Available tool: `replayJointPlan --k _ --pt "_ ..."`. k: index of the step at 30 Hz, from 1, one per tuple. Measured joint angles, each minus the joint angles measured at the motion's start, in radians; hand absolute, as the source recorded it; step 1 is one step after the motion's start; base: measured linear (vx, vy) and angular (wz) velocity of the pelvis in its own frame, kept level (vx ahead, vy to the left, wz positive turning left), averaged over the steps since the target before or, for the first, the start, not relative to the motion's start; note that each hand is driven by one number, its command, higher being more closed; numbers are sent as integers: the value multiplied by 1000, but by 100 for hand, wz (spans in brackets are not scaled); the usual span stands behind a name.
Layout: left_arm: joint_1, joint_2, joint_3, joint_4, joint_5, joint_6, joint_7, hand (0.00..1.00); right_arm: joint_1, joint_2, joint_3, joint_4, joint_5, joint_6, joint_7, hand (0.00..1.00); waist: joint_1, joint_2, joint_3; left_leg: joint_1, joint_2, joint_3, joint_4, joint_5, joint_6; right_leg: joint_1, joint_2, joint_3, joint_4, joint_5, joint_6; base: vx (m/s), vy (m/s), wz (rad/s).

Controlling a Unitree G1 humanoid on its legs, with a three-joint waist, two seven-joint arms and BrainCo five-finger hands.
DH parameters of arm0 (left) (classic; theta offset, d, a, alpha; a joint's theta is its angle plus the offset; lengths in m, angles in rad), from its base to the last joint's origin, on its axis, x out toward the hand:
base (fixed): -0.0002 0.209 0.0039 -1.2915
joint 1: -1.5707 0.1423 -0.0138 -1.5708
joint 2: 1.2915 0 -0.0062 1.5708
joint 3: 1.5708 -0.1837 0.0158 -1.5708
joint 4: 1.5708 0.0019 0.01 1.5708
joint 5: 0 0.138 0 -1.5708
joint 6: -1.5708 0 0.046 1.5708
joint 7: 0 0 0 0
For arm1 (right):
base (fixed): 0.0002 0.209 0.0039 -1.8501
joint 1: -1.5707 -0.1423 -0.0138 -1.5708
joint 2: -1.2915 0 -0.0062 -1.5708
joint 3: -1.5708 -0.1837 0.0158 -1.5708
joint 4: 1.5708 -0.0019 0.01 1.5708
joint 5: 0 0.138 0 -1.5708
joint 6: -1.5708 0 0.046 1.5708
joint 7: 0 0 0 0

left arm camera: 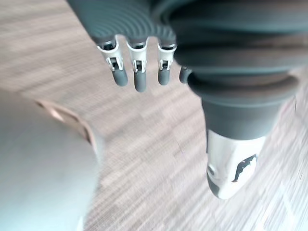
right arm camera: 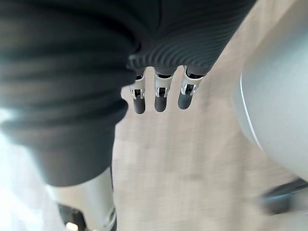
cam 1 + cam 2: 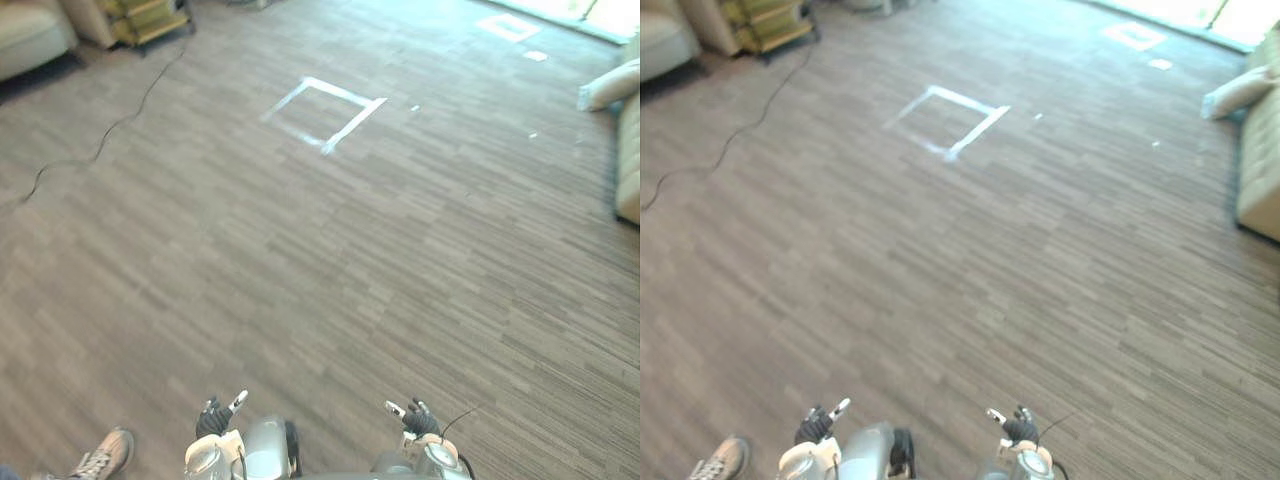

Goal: Pick up cushions and gather them together orderly.

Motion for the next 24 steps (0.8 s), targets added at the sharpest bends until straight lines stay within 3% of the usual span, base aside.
replayJointPlan --k 1,2,4,5,7,8,9,10,11,13,14,15,16,17,18,19,21,24 --pt "-9 0 -18 5 3 1 -1 0 4 0 0 -6 0 -3 0 0 -3 2 -2 30 -1 6 -34 0 -1 -45 -1 -48 -10 -12 -6 682 133 -19" --pt "-33 -5 -53 26 9 4 -5 0 1 -2 -4 -23 -1 -11 3 0 -7 7 0 108 -2 22 -115 2 -11 -140 -5 -159 -101 -40 -32 572 98 -21" --pt "-46 -10 -89 44 10 6 -14 0 -18 -21 -6 -16 -2 -10 6 0 -23 16 3 189 0 50 -190 7 -36 -199 8 -283 -314 -40 -69 533 54 -26" --pt "-50 -14 -107 51 12 6 -18 0 -34 -37 -8 2 -2 -11 6 0 -39 24 5 242 0 62 -237 -1 -58 -230 36 -367 -511 11 -118 603 30 -21" --pt "-48 -13 -124 62 19 5 -20 0 -37 -54 -8 14 -2 -9 7 0 -44 24 5 305 -6 74 -273 -21 -99 -246 89 -452 -760 120 -169 726 -23 -20" --pt "-47 -13 -125 68 20 6 -19 0 -31 -68 -11 38 -2 -9 8 0 -46 27 6 356 -13 67 -281 -38 -129 -248 129 -462 -862 229 -282 872 -69 -30" --pt "-50 -24 -121 82 27 6 -20 0 -32 -89 -30 47 -6 -5 11 0 -54 67 -2 393 12 58 -284 -35 -142 -246 160 -437 -813 276 -357 752 -69 -42" --pt "-45 -31 -116 83 29 5 -21 0 -33 -96 -49 45 -8 -3 12 0 -46 93 -7 400 31 54 -268 -4 -195 -259 158 -430 -748 215 -352 609 -60 -46" --pt "-45 -37 -110 86 41 6 -22 0 -31 -95 -75 43 -5 -5 12 0 -49 98 -5 406 29 27 -226 57 -217 -265 143 -409 -665 156 -344 723 -160 -48" --pt "-39 -60 -70 94 60 5 -21 0 -22 -96 -88 39 -4 1 13 0 -66 118 -3 332 71 -42 80 267 -177 -173 168 -379 -629 57 -310 772 -200 -44" --pt "-29 -68 -35 81 63 4 -21 0 -19 -99 -78 37 -5 3 13 0 -65 136 0 209 134 -93 366 410 -157 -93 214 -359 -679 31 -295 637 -97 -55" --pt "-21 -80 -6 59 60 3 -23 0 -21 -99 -77 37 -2 5 10 0 -59 146 7 103 182 -112 613 375 -146 -24 254 -329 -709 7 -295 615 -61 -68" --pt "-20 -78 13 34 55 2 -21 0 -21 -94 -73 39 2 5 7 0 -47 140 16 41 201 -118 740 322 -142 31 272 -304 -726 -12 -297 617 -11 -90" --pt "-17 -69 29 4 48 2 -20 0 -22 -78 -58 41 3 7 5 0 -29 111 27 -57 206 -128 817 246 -115 114 284 -262 -763 -34 -288 587 -20 -91" --pt "-2 -50 30 -10 42 0 -20 0 -23 -61 -40 41 3 7 5 0 -24 91 27 -132 200 -128 796 200 -93 173 287 -232 -810 -45 -279 667 -26 -93" --pt "12 -40 32 -23 34 -8 -20 0 -22 -48 -27 42 4 7 5 0 -21 68 21 -197 198 -113 746 170 -88 215 292 -196 -851 -49 -271 657 -9 -96" --pt "30 -39 39 -56 8 -19 -17 0 -30 -36 -4 41 4 6 5 0 -5 69 18 -304 191 -101 568 117 -80 300 295 -129 -925 -50 -241 583 69 -98" --pt "33 -63 43 -76 -2 -33 -10 0 -22 -26 0 46 3 13 2 0 25 64 20 -368 110 -109 92 155 -97 426 252 -37 -996 -87 -176 684 220 -92"
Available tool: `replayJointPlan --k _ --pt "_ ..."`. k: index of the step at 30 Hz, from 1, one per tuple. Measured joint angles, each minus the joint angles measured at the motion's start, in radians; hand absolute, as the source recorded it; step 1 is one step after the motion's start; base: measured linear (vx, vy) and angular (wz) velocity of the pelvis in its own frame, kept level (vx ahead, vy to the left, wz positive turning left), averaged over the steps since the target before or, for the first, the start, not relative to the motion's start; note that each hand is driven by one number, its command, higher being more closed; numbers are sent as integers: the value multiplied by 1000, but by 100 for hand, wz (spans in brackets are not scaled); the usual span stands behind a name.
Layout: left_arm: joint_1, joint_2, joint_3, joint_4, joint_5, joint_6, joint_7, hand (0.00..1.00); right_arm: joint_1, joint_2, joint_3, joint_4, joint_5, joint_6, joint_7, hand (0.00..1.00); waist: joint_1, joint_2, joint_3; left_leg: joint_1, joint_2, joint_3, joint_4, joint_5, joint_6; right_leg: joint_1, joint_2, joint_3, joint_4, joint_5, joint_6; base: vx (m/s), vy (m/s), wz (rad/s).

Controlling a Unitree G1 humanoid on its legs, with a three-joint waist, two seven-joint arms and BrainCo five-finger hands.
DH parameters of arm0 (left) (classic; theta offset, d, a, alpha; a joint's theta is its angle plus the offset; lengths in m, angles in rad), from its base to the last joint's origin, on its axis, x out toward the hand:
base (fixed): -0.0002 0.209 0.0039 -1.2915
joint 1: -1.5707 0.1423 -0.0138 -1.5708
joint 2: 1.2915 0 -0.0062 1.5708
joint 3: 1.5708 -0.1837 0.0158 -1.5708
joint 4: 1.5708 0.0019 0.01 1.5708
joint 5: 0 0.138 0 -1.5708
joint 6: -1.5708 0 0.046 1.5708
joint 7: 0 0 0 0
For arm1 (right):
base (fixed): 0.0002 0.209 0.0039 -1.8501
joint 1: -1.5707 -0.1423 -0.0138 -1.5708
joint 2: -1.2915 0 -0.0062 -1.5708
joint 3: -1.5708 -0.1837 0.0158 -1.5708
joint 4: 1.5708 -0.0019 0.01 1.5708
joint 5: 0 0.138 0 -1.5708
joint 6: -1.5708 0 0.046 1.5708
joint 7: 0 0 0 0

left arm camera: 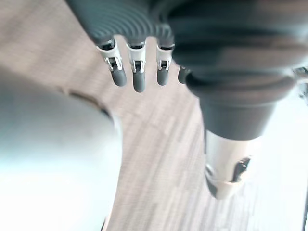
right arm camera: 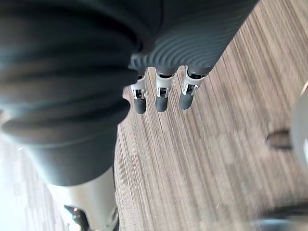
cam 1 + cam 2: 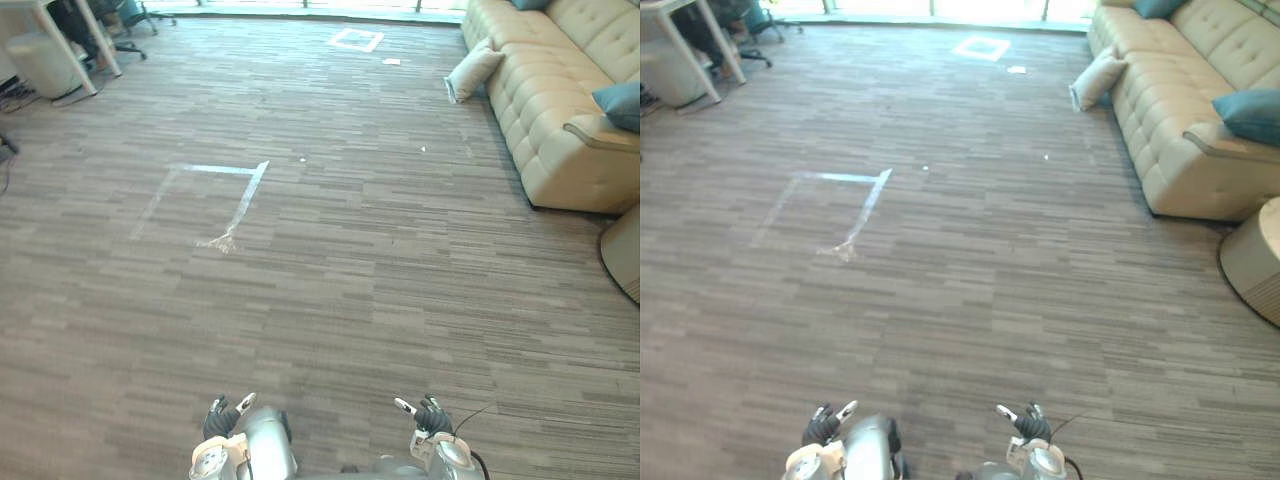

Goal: Pick up cushions and gather them together orderly.

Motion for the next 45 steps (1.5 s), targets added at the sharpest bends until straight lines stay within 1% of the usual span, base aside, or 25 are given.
replayJointPlan --k 1,3,4,6,7,8,11,14,16,18,20,23,24,25,27,29,32,34,35,36,38,39,41,43,45 --pt "6 -2 -3 -2 -6 -6 3 0 0 3 1 4 0 -1 -3 0 2 5 -6 -9 -22 -5 -152 47 0 39 -12 33 -22 -23 24 708 330 -93" --pt "5 2 -5 -2 -21 -8 5 0 5 10 9 34 0 0 -7 0 19 -4 -28 -15 -36 -4 -132 193 63 79 -42 95 -27 -47 50 739 360 -95" --pt "2 26 -7 0 -21 -5 5 0 9 27 19 34 -1 1 -5 0 20 -49 -45 -13 -58 20 -83 131 96 56 -97 115 44 -34 62 774 344 -62" --pt "0 43 -15 15 -21 -3 10 0 26 35 -2 34 -2 0 -5 0 20 -77 -53 41 -79 52 -25 37 125 -29 -147 153 314 18 122 819 387 -32" --pt "-11 64 -35 34 -21 -1 10 0 32 32 -14 30 -3 -2 -5 0 14 -94 -53 109 -104 65 -22 -23 130 -134 -181 182 606 125 184 701 345 -5" --pt "-20 80 -49 65 -19 7 11 0 31 24 -22 28 -3 -9 -5 0 -2 -101 -52 179 -125 64 -27 -67 132 -211 -208 172 813 159 219 835 348 1" --pt "-23 77 -78 93 -9 19 11 0 43 5 -21 -6 -8 -18 1 0 -18 -71 -52 409 -137 63 -145 -132 135 -387 -244 41 1002 114 146 680 187 -5" --pt "-45 78 -131 136 -3 18 7 0 40 -13 -39 -10 -8 -32 4 0 -41 -57 -53 557 -135 31 -286 -131 126 -551 -225 -88 866 51 107 538 61 38" --pt "-59 76 -165 166 12 21 3 0 42 -38 -56 3 3 -30 7 0 -78 -41 -49 641 -123 -2 -357 -131 126 -624 -187 -153 573 73 89 698 -28 67" --pt "-58 76 -172 178 29 21 -3 0 44 -47 -83 0 0 -30 3 0 -90 -41 -47 727 -123 -11 -412 -132 125 -656 -152 -192 225 212 78 743 -134 57" --pt "-50 53 -160 183 41 23 -5 0 51 -65 -96 0 -1 -27 4 0 -103 -11 -47 805 -96 -44 -409 -130 112 -640 -122 -165 241 369 -24 835 -167 34" --pt "-36 8 -116 179 60 21 -12 0 41 -72 -128 -16 0 -27 6 0 -105 38 -46 782 -59 -97 -237 -14 23 -647 -127 -168 450 165 -32 857 -239 3" --pt "-33 1 -92 179 65 21 -12 0 41 -75 -131 -19 0 -26 6 0 -107 60 -45 715 -33 -114 -59 44 -11 -614 -111 -170 455 123 -31 749 -196 -17" --pt "-32 -9 -55 168 67 22 -12 0 38 -78 -129 -33 1 -20 4 0 -104 77 -38 572 12 -159 248 153 -84 -551 -79 -167 420 86 -38 866 -173 -26" --pt "-28 -15 0 115 66 22 -12 0 34 -62 -111 -29 2 -10 4 0 -87 80 -10 375 69 -163 653 102 -74 -381 -19 -154 329 48 -47 756 -108 -30" --pt "-12 5 6 66 58 17 -11 0 34 -42 -82 -12 3 -9 2 0 -59 30 -3 222 77 -109 702 21 -10 -219 -14 -130 214 28 -29 619 -91 -25" --pt "6 11 21 18 31 12 -11 0 37 -35 -42 -5 3 -6 0 0 -34 5 -17 26 83 0 431 -46 17 -65 -20 -104 65 20 6 673 -25 -34" --pt "5 3 21 1 19 6 -9 0 36 -31 -31 -4 2 -1 -5 0 -8 -1 -16 -12 40 40 113 -21 22 25 -51 -76 12 -3 45 673 135 -48" --pt "7 -2 22 2 12 -5 -5 0 34 -34 -31 5 0 -1 -6 0 -1 1 -18 -12 4 39 -92 40 25 67 -65 -57 -7 -15 66 768 216 -51" --pt "8 -4 18 3 0 -6 -2 0 34 -35 -27 27 -3 -1 -7 0 2 1 -22 -15 -13 19 -131 149 48 95 -73 -39 -7 -21 74 938 304 -62" --pt "4 29 3 10 1 -2 0 0 19 -6 -29 61 -4 1 -9 0 1 -50 -55 -3 -64 35 -85 141 99 75 -145 4 72 -3 66 797 298 -35" --pt "2 42 1 20 -4 -3 0 0 22 11 -48 65 -4 -1 -9 0 -3 -77 -61 9 -83 52 -44 83 133 14 -190 43 238 39 124 807 333 -1" --pt "-19 75 -17 64 -3 1 4 0 27 23 -66 67 -5 -1 -8 0 -13 -112 -60 98 -132 58 -21 -19 148 -133 -249 122 643 203 180 762 309 16" --pt "-39 81 -26 106 1 23 12 0 32 7 -69 64 -11 -2 -5 0 -18 -99 -50 232 -158 45 -54 -85 153 -240 -275 107 917 214 184 690 200 11" --pt "-32 75 -42 121 6 23 14 0 48 -10 -69 37 -30 -9 -5 0 -22 -76 -50 384 -157 43 -143 -122 146 -348 -263 66 1020 163 147 715 160 -8"
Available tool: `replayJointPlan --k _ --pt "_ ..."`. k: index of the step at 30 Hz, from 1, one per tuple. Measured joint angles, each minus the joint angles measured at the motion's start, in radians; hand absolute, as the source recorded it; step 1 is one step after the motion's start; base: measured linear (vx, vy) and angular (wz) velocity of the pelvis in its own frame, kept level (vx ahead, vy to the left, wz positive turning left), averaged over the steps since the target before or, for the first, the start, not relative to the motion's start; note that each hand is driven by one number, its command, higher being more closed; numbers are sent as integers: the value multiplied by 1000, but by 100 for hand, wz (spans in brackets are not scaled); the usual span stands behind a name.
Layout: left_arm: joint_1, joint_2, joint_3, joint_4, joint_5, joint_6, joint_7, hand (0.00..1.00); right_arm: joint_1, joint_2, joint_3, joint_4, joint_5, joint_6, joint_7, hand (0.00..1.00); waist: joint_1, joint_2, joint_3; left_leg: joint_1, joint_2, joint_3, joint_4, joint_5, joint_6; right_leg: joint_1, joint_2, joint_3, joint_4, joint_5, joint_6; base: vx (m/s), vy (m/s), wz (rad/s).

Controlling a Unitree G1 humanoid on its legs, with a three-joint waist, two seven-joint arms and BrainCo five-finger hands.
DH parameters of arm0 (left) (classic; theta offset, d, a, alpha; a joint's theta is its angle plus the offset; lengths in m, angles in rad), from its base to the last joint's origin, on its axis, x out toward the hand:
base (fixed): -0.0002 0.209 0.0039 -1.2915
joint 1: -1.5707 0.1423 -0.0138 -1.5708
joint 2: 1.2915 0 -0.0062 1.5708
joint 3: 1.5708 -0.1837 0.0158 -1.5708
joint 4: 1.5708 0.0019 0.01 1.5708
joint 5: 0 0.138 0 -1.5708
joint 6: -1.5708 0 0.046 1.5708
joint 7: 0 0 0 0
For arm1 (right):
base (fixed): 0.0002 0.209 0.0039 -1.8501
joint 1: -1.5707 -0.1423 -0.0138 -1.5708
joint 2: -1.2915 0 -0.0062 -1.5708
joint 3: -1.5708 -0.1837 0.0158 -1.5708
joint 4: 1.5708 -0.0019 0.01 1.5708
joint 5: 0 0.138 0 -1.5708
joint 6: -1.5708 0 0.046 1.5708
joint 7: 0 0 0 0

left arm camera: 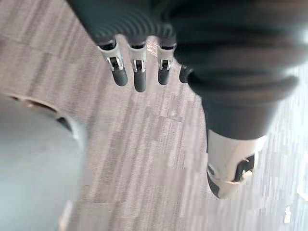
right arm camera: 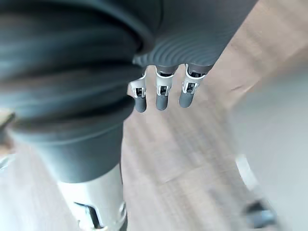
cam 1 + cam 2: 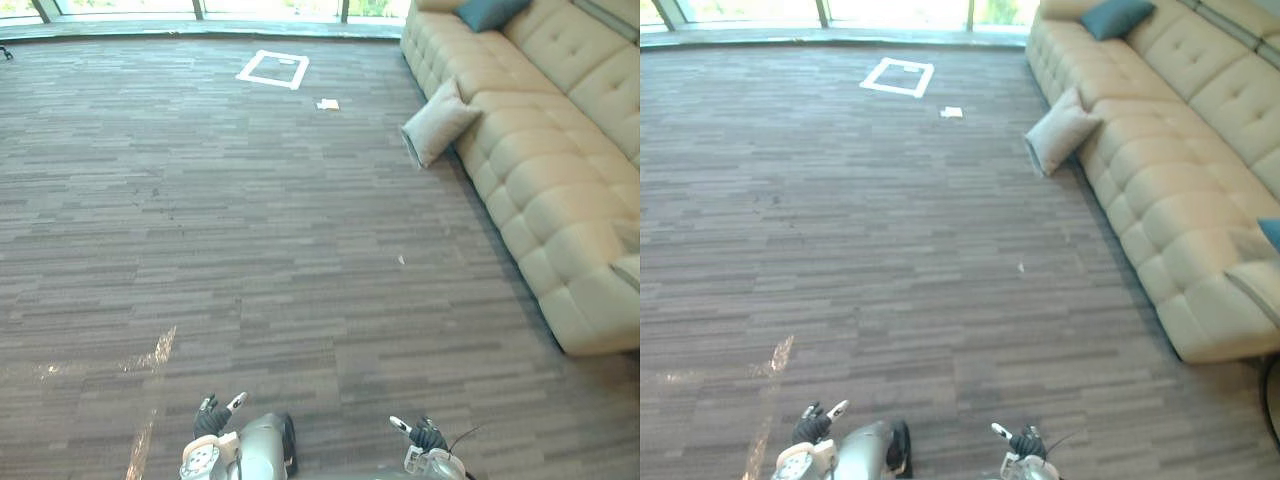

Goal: Pick up cushions and gather them together orderly.

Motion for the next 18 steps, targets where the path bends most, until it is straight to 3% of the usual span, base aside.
replayJointPlan --k 3,4,5,6,7,8,9,10,11,12,13,14,15,16,18 --pt "-6 9 -44 44 4 0 -3 0 4 -19 -1 -10 -5 -18 0 0 -33 18 -1 187 1 -12 -164 -5 -8 -211 35 -110 -96 -103 -39 620 56 13" --pt "-8 4 -44 53 4 1 -5 0 -9 -32 -4 -17 -2 -21 1 0 -54 29 6 252 13 -17 -211 -5 -8 -280 65 -154 -229 -116 -55 708 -26 33" --pt "-12 2 -55 61 4 4 -6 0 -18 -41 -3 -17 -2 -21 1 0 -64 36 10 292 27 -23 -231 -5 -8 -316 97 -192 -428 -89 -64 720 -52 38" --pt "-12 2 -64 61 4 4 -6 0 -18 -45 -2 -16 -3 -21 1 0 -67 37 11 305 31 -27 -239 -5 -8 -324 111 -200 -526 -58 -59 701 -106 50" --pt "-5 9 -75 58 5 1 -8 0 -14 -47 -3 -5 -6 -18 0 0 -65 23 8 352 19 -53 -260 -5 -8 -327 139 -197 -769 42 -58 917 -194 58" --pt "-3 5 -64 61 5 3 -7 0 -6 -45 -13 -5 -7 -12 -1 0 -71 21 10 406 15 -84 -259 -7 -11 -323 152 -148 -771 170 -133 781 -172 56" --pt "-3 -5 -54 60 5 2 -7 0 -3 -52 -15 -6 -8 -9 0 0 -76 31 5 417 21 -95 -250 -4 -14 -328 158 -137 -734 184 -150 961 -236 42" --pt "11 -35 -40 60 6 2 -7 0 0 -77 -20 -16 -8 -4 2 0 -80 77 0 413 74 -116 -158 9 -36 -331 170 -145 -617 82 -162 624 -163 18" --pt "19 -56 -35 57 12 1 -7 0 0 -87 -22 -21 -8 -1 4 0 -81 100 -5 368 93 -135 -35 31 -72 -325 176 -156 -570 21 -164 935 -253 11" --pt "17 -63 -8 54 15 1 -8 0 1 -95 -26 -36 -8 1 4 0 -83 121 -6 289 125 -157 156 85 -143 -306 184 -166 -549 -30 -170 759 -185 5" --pt "16 -83 32 45 14 4 -8 0 0 -99 -32 -49 -7 6 4 0 -85 149 10 157 167 -204 441 232 -205 -252 210 -175 -552 -81 -180 744 -168 -1" --pt "18 -90 55 29 13 5 -8 0 -2 -101 -36 -48 -3 7 -1 0 -84 156 19 63 203 -208 649 246 -228 -196 237 -174 -564 -113 -186 723 -120 -12" --pt "22 -90 77 10 13 7 -10 0 -7 -97 -38 -40 1 12 -2 0 -75 158 32 6 233 -190 796 222 -220 -119 253 -174 -589 -132 -196 685 -107 -27" --pt "31 -80 85 -24 5 7 -13 0 -4 -76 -33 -37 2 16 -2 0 -56 131 46 -62 249 -159 891 177 -190 -10 262 -158 -638 -156 -199 676 -108 -27" --pt "39 -69 87 -69 -4 -2 -14 0 5 -43 4 -37 7 20 -1 0 -34 85 37 -195 248 -107 854 126 -152 118 261 -135 -761 -163 -188 592 -104 -25"
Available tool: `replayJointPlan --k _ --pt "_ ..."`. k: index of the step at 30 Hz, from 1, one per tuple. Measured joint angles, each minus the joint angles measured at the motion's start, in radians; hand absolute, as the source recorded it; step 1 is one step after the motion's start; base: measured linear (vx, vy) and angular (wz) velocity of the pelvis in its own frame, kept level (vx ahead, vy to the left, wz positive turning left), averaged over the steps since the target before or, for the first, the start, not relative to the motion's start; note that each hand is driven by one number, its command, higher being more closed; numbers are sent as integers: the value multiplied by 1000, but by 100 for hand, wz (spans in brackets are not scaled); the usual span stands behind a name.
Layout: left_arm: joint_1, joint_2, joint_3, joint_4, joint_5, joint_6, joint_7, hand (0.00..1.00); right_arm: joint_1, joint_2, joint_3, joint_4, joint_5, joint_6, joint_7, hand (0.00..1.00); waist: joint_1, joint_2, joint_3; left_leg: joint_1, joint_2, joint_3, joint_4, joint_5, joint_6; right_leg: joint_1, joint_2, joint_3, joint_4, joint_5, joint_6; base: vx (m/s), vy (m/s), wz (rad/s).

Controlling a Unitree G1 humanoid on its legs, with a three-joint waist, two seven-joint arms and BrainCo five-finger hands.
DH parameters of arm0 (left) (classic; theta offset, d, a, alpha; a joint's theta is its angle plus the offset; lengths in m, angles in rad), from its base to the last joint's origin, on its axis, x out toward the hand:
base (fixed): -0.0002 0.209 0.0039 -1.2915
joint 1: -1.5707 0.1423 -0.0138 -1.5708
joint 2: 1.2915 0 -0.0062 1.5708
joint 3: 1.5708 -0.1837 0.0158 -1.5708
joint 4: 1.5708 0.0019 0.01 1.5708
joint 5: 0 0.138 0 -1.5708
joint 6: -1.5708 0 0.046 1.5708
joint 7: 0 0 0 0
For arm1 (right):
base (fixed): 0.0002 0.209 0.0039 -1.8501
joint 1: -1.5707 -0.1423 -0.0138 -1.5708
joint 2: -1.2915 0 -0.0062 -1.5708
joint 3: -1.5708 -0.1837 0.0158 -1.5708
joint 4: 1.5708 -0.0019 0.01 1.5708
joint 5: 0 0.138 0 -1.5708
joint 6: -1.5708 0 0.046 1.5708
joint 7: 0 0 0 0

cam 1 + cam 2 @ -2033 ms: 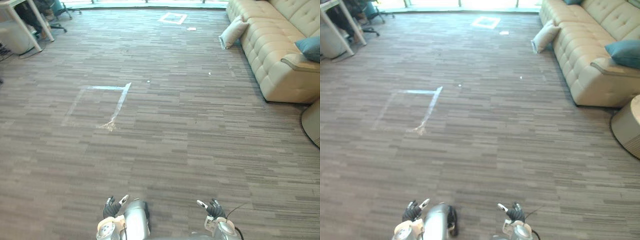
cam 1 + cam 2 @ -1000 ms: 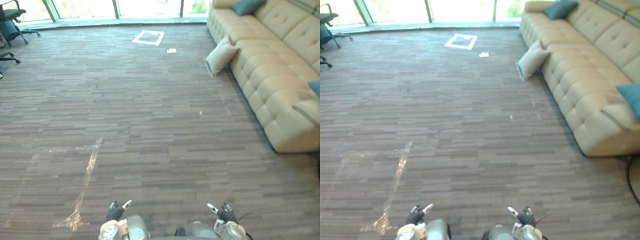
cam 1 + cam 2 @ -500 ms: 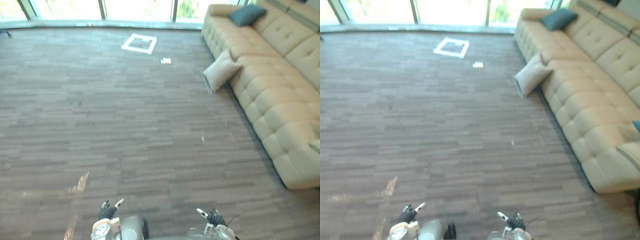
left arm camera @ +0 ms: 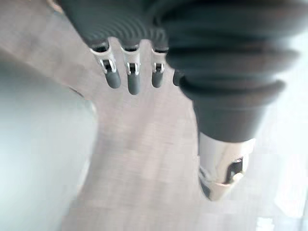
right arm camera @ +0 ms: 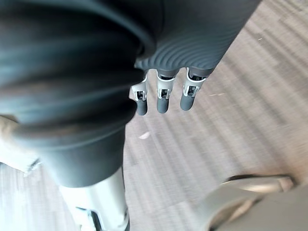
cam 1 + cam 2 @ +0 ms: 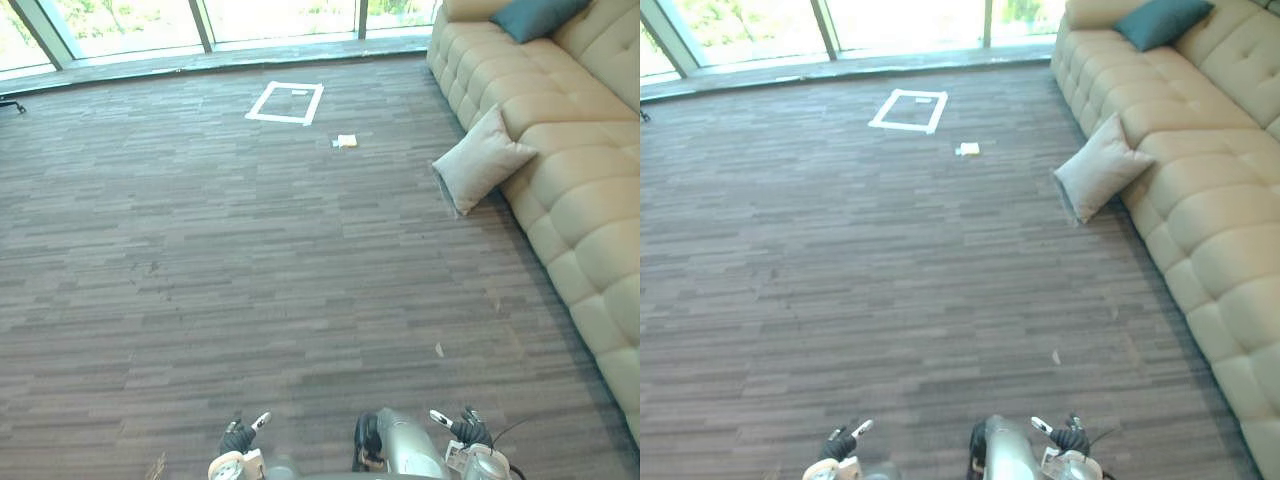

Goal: Pick up cushions and gather them together orderly.

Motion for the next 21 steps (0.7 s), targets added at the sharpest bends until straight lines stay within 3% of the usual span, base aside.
replayJointPlan --k 2,4,6,7,9,10,11,12,13,14,16,18,20,21 --pt "10 3 0 -30 -17 -7 -1 0 -5 13 24 -3 5 1 1 0 10 -13 -12 -127 -8 53 -206 -41 26 117 0 23 -124 4 21 723 -18 -30" --pt "12 -13 0 -43 -32 -11 0 0 -17 18 20 3 20 2 -1 0 39 -10 -10 -164 -64 75 -601 -28 32 207 -22 71 -189 -2 44 746 121 -65" --pt "18 -19 -13 -47 -47 -22 6 0 -20 17 26 31 20 0 -1 0 59 -3 -19 -166 -122 9 -899 94 25 261 -39 138 -216 -27 86 590 197 -97" --pt "18 -20 -15 -45 -55 -25 7 0 -20 17 27 34 21 2 -3 0 66 -10 -25 -165 -128 1 -871 148 35 274 -48 162 -215 -39 91 648 295 -98" --pt "15 13 -19 -34 -52 -23 6 0 -9 54 25 29 20 -1 -5 0 65 -57 -61 -165 -168 22 -814 124 83 246 -109 196 -120 -39 97 767 342 -56" --pt "13 33 -23 -24 -54 -22 7 0 7 74 20 25 20 -3 -5 0 61 -94 -76 -150 -191 46 -781 68 99 168 -153 218 58 -21 125 818 346 -24" --pt "5 50 -38 -13 -54 -22 9 0 7 78 16 26 20 -4 -7 0 56 -113 -69 -108 -214 57 -754 8 114 84 -189 235 287 65 163 532 229 -17" --pt "-1 59 -46 -3 -53 -21 9 0 7 77 16 27 20 -4 -8 0 52 -119 -67 -85 -222 65 -751 -12 119 45 -202 242 391 125 176 646 263 3" --pt "-21 80 -75 33 -50 -7 9 0 8 68 17 28 19 -5 -7 0 41 -116 -57 -9 -241 63 -751 -61 126 -39 -235 236 625 173 194 634 217 9" --pt "-24 84 -88 53 -41 1 12 0 12 56 21 25 17 -6 -6 0 36 -110 -55 73 -248 60 -770 -95 131 -97 -255 202 746 167 189 760 253 6" --pt "-31 80 -106 54 -32 0 13 0 21 48 17 6 10 -16 -5 0 35 -98 -55 192 -244 60 -841 -127 135 -202 -248 149 796 136 166 590 126 -7" --pt "-34 78 -115 65 -32 0 10 0 26 45 16 -11 -10 -25 -5 0 20 -89 -53 276 -237 58 -916 -140 126 -311 -225 97 733 87 169 585 43 -3" --pt "-41 78 -141 102 -31 1 9 0 4 17 17 -6 -9 -32 -1 0 -12 -64 -41 388 -222 61 -1007 -141 124 -384 -178 -5 486 51 151 586 -4 3" --pt "-45 77 -152 113 -30 4 7 0 -1 11 16 -6 -9 -32 0 0 -22 -55 -38 419 -217 62 -1029 -141 124 -396 -158 -38 368 63 135 589 -30 17"
